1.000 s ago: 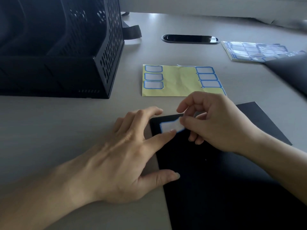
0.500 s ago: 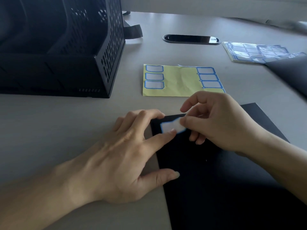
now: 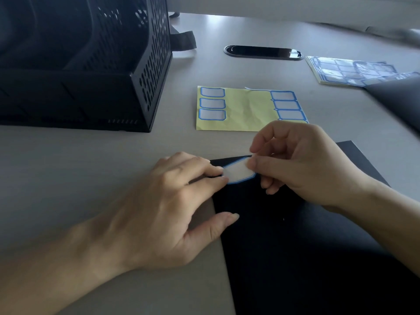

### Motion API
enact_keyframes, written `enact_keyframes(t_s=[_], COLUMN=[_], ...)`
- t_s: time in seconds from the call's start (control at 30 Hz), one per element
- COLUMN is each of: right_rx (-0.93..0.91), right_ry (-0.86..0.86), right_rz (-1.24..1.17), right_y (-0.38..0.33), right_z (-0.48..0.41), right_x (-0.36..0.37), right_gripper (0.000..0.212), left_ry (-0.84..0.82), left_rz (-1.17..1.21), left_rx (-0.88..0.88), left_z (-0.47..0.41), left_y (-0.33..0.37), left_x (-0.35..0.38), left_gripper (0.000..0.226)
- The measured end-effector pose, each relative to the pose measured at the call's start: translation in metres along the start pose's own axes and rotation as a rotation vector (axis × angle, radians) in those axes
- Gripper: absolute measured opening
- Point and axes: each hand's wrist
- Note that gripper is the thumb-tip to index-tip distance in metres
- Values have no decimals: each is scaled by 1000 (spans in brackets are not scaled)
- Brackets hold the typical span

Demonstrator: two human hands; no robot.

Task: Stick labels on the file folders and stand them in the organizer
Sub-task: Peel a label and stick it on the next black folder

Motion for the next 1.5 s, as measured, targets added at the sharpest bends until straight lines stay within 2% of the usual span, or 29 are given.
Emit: enact_keyframes(t_s=[0.5, 0.8, 0.97, 1.27, 1.5], right_rx=[-56, -72, -136, -77, -55], right_ry=[-19, -5, 3, -2, -5], right_rz=[-40, 75, 214, 217, 226], right_y=[3, 3, 2, 6, 6], right_z=[-1, -2, 0, -3, -4], right_x=[-3, -4, -2, -3, -2], right_gripper=[16, 16, 23, 20, 18], left_ry=[-23, -42, -47, -60, -112], left_rz=[-72, -105, -116, -87, -74], left_rx=[5, 4, 6, 42, 10], left_z=[0, 0, 1, -2, -4], left_y=[1, 2, 4, 3, 6], left_x=[-2, -3, -5, -4, -8], left_gripper=[52, 54, 54, 55, 68])
Point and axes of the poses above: each hand's wrist, its own z-axis away from the middle knuckle, its own x-axis out of the palm, y = z × x, and after that the axes turned 7 degrees about -x, right-handed
